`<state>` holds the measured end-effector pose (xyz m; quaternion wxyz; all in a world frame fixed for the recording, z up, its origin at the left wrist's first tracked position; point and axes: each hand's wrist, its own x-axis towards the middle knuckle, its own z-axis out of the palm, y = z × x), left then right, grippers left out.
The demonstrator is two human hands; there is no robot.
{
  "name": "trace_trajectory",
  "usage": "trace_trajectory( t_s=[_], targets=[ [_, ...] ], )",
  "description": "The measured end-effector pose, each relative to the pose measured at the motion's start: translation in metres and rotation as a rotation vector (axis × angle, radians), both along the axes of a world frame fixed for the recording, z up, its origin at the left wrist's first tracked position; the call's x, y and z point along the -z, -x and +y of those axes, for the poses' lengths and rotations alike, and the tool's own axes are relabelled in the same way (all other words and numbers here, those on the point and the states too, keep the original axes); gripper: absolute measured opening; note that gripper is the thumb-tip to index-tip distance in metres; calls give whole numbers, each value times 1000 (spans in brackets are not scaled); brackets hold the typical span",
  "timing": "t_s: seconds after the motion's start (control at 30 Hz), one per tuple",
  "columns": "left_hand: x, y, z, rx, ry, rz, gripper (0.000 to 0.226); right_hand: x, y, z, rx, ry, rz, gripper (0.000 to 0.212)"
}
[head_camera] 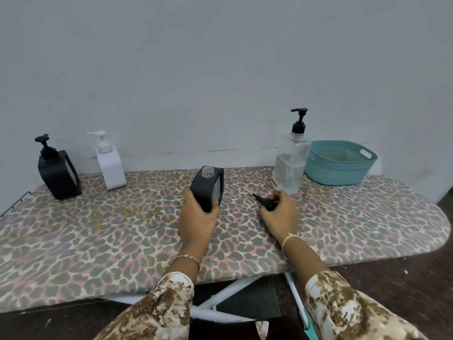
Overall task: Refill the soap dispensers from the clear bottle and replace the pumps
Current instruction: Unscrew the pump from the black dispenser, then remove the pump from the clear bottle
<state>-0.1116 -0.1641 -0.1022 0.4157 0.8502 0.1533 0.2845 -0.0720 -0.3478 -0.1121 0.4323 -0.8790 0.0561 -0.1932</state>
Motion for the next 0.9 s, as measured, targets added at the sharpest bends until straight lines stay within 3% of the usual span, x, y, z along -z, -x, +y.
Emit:
trace_trajectory(
  t_s=[0.23,0.37,0.43,0.57,0.7,0.8,0.9],
  targets=[
    [-2,2,0,25,23,38,59,-15,10,2,52,-6,-17,66],
    [-17,7,-4,28,67,26,106,-40,8,-2,101,2,-74,69],
    [-35,7,-9,-6,33,-78,114,-57,5,-6,112,6,-120,68],
    [-72,-5,-25,19,-153,-272,101,-92,-6,-17,110,34,-191,64],
    [-94,-23,-53,213,-284,-312,87,-116,-22,-29,100,60,-247,64],
    [-97,-42,-74,388,-290,-232,75,-128,-37,-39,76,77,-217,63],
    [-90,-64,-90,490,-326,-70,90,-137,-59,-49,74,-13,-168,66]
  ],
)
